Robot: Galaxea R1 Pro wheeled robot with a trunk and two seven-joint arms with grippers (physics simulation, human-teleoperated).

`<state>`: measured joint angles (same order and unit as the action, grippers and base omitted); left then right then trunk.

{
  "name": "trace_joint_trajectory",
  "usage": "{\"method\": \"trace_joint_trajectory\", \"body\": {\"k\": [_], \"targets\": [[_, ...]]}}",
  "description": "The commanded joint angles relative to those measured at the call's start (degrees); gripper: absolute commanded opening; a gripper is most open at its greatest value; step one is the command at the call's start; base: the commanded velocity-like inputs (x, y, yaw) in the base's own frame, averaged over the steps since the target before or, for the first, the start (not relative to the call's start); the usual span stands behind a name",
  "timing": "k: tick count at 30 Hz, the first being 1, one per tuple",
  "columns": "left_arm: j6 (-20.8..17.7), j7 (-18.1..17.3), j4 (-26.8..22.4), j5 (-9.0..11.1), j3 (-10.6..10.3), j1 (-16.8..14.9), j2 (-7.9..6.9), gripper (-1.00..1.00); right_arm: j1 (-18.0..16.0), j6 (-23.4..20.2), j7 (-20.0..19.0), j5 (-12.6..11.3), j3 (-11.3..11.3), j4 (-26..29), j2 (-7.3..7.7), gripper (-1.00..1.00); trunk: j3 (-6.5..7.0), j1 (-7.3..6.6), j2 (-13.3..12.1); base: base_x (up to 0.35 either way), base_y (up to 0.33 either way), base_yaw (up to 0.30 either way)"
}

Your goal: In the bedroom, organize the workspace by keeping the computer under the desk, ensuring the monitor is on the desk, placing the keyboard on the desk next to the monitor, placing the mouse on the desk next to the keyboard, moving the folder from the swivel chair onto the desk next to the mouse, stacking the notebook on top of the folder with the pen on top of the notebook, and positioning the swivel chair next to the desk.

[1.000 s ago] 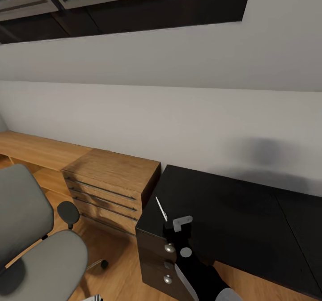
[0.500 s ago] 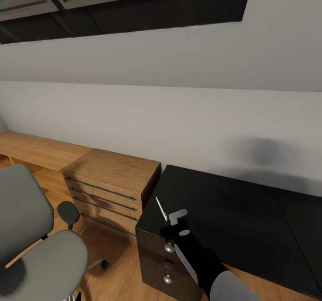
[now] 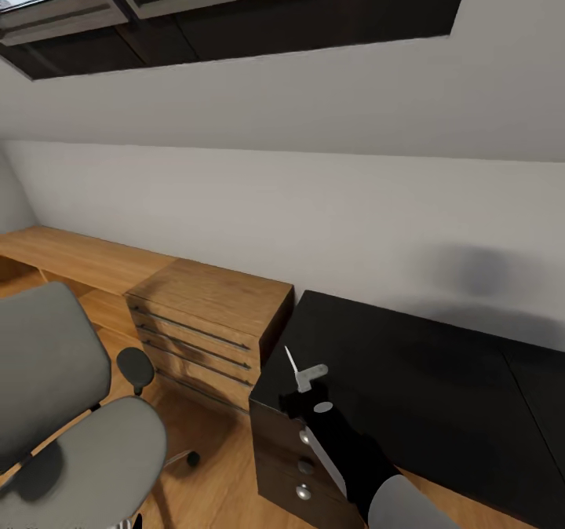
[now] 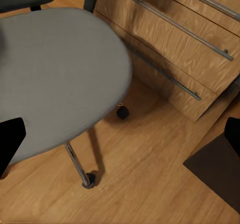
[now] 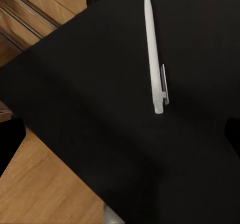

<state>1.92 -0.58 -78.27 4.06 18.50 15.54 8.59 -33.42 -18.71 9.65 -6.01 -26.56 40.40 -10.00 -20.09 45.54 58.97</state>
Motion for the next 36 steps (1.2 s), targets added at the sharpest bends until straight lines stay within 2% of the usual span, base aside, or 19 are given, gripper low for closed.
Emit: {"method": "trace_joint_trajectory", "body": {"k": [1,9,15,18,21,25,36], "targets": [[0.1,-0.08,-0.04,0.42,0.05,0.01,0.03,1.0,-0.06,-0.19,0.47,-0.63,-0.24,0.01,0.0,1.0,-0.06,0.01,0.04,0.0,0.0,0.045],[0.17,-0.11,-0.04,0.42,0.05,0.01,0.03,1.0,-0.06,-0.12,0.38,-0.6,-0.32,-0.05,0.0,1.0,-0.06,0.01,0.04,0.013,0.0,0.012],[0.2,-0.12,-0.04,0.42,0.05,0.01,0.03,1.0,-0.06,0.67,-0.34,-0.66,-0.28,-0.11,0.0,1.0,-0.06,0.01,0.04,0.189,0.0,0.001],[0.19,-0.12,-0.04,0.42,0.05,0.01,0.03,1.0,-0.06,2.63,-2.75,-0.67,-0.19,-0.37,0.22,1.0,-0.06,0.01,0.04,0.175,0.0,0.0],[0.19,-0.13,-0.04,0.42,0.05,0.01,0.03,1.0,-0.06,3.39,-7.11,-0.95,0.08,-0.53,1.97,1.0,-0.06,0.01,0.04,0.041,0.0,0.0],[0.19,-0.13,-0.04,0.42,0.05,0.01,0.03,1.0,-0.06,3.53,-10.3,-1.08,0.34,-0.65,2.95,1.0,-0.06,0.01,0.04,0.01,0.0,0.0],[0.19,-0.13,-0.04,0.42,0.05,0.01,0.03,1.0,-0.06,3.01,-11.01,-1.19,0.54,-0.67,3.14,1.0,-0.06,0.01,0.04,0.013,0.0,0.0]]}}
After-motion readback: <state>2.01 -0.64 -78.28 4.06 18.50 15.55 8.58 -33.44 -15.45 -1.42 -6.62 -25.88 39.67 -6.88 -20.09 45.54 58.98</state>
